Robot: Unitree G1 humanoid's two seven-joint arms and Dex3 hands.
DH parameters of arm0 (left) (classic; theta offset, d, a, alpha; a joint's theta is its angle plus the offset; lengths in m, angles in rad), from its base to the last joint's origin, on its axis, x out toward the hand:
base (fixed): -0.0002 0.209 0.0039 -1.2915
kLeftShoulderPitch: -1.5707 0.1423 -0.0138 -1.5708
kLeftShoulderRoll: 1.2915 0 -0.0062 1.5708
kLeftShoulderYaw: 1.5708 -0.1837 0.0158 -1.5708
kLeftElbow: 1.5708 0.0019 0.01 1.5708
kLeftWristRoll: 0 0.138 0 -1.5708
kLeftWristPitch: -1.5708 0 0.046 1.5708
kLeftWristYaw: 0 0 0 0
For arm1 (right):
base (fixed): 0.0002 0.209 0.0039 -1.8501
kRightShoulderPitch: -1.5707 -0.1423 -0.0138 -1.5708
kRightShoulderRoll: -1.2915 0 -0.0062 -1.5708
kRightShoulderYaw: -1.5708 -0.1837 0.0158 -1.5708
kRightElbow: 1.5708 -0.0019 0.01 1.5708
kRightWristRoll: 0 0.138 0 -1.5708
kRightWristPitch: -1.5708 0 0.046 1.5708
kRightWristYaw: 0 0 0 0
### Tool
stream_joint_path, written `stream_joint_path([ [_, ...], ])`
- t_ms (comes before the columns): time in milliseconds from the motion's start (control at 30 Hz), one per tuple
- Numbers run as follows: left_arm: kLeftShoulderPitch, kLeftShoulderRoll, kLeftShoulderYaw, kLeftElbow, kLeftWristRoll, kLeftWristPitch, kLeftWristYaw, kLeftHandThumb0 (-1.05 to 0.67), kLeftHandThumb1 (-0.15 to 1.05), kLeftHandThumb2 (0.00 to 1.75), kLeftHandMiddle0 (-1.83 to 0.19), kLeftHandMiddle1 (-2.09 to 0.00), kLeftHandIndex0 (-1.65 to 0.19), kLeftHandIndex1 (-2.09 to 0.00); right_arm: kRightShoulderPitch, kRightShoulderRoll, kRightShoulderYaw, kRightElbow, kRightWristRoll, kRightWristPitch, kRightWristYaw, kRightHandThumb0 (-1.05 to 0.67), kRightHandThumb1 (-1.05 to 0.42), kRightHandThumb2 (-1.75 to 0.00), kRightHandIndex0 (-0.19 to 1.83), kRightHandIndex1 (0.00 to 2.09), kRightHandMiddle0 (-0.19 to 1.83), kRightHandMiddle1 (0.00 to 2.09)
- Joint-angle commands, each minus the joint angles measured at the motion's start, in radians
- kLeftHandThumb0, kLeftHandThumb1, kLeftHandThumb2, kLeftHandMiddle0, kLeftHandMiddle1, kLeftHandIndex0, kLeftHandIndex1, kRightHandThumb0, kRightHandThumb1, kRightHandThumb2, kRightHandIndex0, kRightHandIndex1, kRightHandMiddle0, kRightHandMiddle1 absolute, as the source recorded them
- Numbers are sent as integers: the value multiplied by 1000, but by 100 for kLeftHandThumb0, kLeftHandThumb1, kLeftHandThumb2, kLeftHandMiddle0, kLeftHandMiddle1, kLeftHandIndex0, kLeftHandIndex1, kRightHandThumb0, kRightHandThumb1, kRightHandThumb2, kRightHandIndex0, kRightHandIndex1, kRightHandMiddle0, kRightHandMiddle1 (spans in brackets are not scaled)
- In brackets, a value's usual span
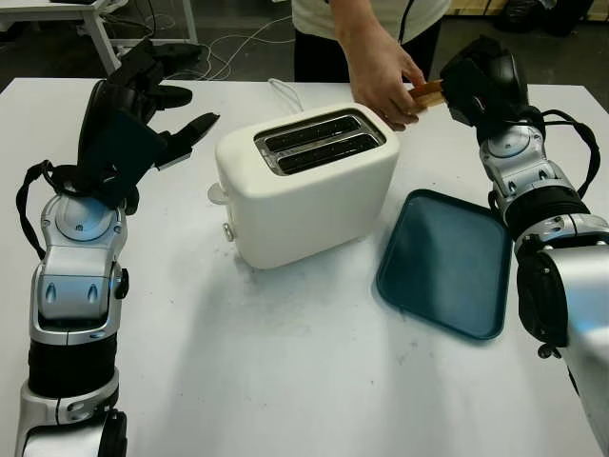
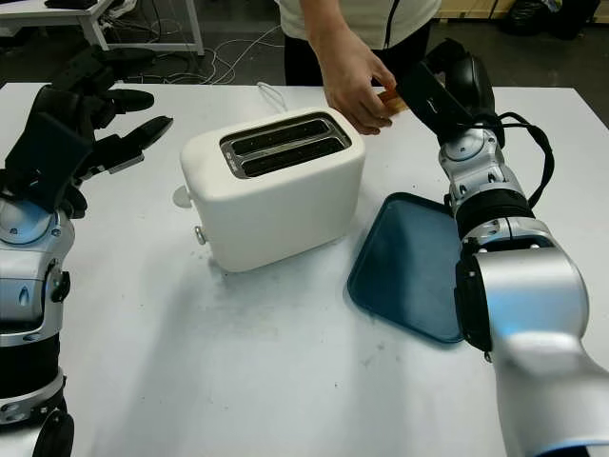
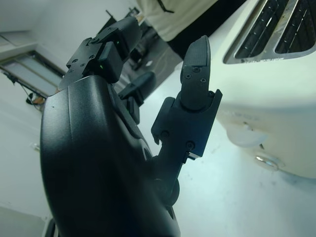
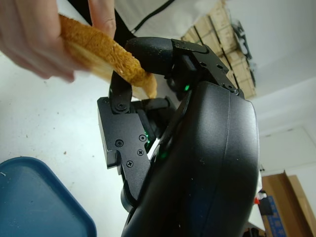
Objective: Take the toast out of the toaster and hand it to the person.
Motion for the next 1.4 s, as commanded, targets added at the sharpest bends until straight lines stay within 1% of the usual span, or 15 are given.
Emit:
stream_joint_path([
  [0, 12, 13, 9, -7, 3, -1, -1, -30, 77, 32, -13, -99, -28, -63, -9, 2, -4, -5, 15, -12, -8, -9, -92, -35, 67, 175, 43, 175],
  [267, 13, 13, 11, 8, 2, -25, -4, -31, 75, 35, -14, -100, -28, -64, -4, -2, 5, -9, 8, -32, 1, -9, -92, -35, 64, 175, 41, 175],
  [367, 12, 14, 9, 8, 4, -22, -4, -31, 75, 36, -13, -100, -27, -64, 0, 1, 5, -8, 10, -35, 8, -8, -92, -35, 70, 175, 42, 175],
  [467, 11, 9, 11, 9, -2, -22, -3, -31, 74, 36, -13, -100, -27, -64, 4, -1, 6, -3, 14, -31, 65, -8, -92, -36, 68, 175, 46, 173],
  [500, 12, 8, 10, 7, -2, -18, -3, -31, 74, 36, -13, -100, -27, -64, 4, -10, 22, -1, 0, -24, 112, -15, -92, -37, 66, 148, 50, 143],
  [533, 12, 10, 8, 4, 1, -13, -3, -31, 75, 37, -13, -100, -27, -64, 3, -22, 47, -2, -18, -18, 178, -35, -92, -43, 52, 95, 43, 87],
  [567, 13, 11, 6, 2, 3, -11, -3, -32, 75, 37, -13, -99, -27, -64, 1, -33, 69, -4, -33, -13, 230, -47, -92, -50, 45, 58, 40, 51],
  [633, 19, 10, 12, 7, -2, -22, -5, -32, 75, 37, -13, -99, -28, -64, 12, -57, 114, -18, -62, -29, 311, -65, -92, -56, 30, 15, 29, 12],
  [667, 24, 13, 14, 10, -1, -29, -5, -32, 75, 37, -13, -99, -28, -64, 23, -65, 126, -29, -68, -40, 326, -69, -92, -57, 25, 8, 25, 6],
  [800, 61, -7, 38, -20, -22, -13, 4, -33, 76, 36, -13, -98, -28, -63, 129, -77, 103, -148, -18, -84, 324, -67, -92, -61, 17, 1, 16, 1],
  [867, 94, -30, 53, -48, -43, -2, 11, -32, 78, 36, -11, -96, -26, -61, 233, -76, 72, -262, 28, -133, 328, -57, -92, -64, 17, 1, 16, 0],
  [1000, 171, -69, 66, -119, -66, 12, 25, -29, 79, 35, -9, -94, -25, -60, 516, -13, -11, -608, 163, -139, 337, -59, -92, -73, 17, 0, 13, 0],
  [1133, 245, -118, 84, -197, -82, 37, 49, -33, 81, 36, -7, -93, -22, -58, 781, 68, -30, -987, 226, -82, 320, -57, -92, -78, 8, 0, 8, 0],
  [1267, 305, -175, 110, -264, -97, 73, 91, -33, 90, 25, -10, -80, -26, -43, 948, 155, -33, -1192, 306, -48, 325, -62, -92, -82, 1, 0, 1, 0],
  [1367, 363, -195, 108, -298, -94, 67, 109, -35, 92, 27, -13, -73, -28, -36, 1050, 221, -21, -1299, 307, -40, 292, -68, -92, -82, 0, 0, 0, 0],
])
